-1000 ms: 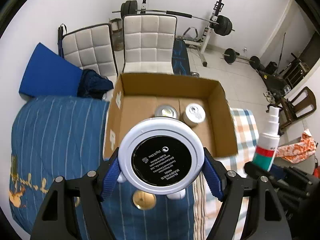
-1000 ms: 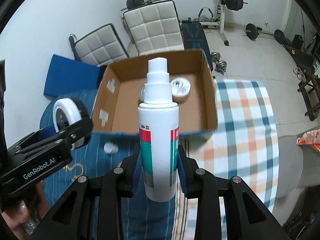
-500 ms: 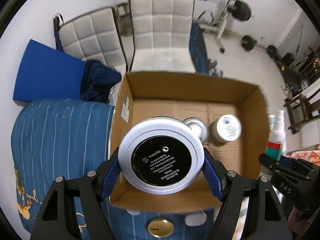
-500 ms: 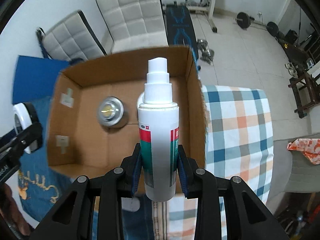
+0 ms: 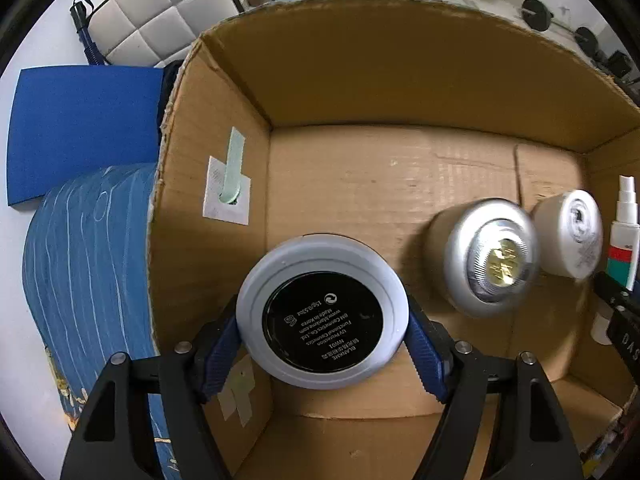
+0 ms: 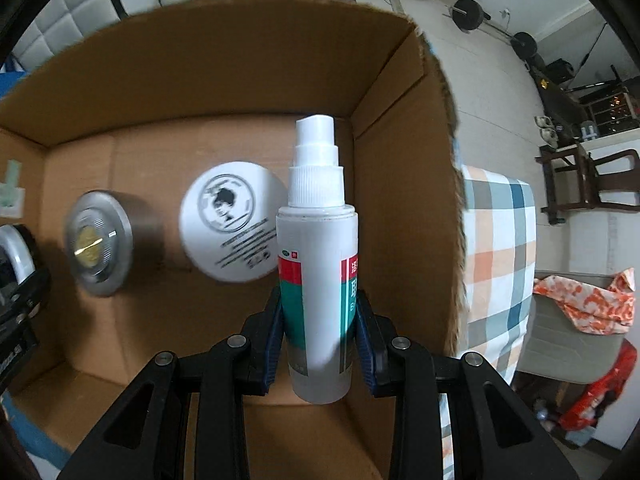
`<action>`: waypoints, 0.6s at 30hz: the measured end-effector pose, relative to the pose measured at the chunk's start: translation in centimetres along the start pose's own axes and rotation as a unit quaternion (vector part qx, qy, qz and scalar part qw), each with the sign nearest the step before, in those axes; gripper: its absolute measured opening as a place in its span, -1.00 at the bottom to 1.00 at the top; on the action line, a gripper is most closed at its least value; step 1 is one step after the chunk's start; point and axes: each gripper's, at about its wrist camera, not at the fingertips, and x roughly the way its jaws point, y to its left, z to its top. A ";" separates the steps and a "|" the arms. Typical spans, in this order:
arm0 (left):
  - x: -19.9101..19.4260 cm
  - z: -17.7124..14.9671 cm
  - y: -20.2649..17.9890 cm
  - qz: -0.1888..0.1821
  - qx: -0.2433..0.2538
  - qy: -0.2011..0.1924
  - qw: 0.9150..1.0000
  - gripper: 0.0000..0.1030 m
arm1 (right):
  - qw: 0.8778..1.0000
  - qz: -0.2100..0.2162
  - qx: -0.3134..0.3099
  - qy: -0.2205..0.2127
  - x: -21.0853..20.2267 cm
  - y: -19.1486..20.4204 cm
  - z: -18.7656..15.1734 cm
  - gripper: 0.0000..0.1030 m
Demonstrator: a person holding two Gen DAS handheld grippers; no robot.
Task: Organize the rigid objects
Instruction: 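Set both items down beside the tins and open both tools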
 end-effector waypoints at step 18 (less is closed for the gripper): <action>1.4 2.3 -2.1 -0.012 0.019 0.024 0.999 0.45 | 0.998 0.031 -0.009 0.054 3.9 0.9 2.5 -0.32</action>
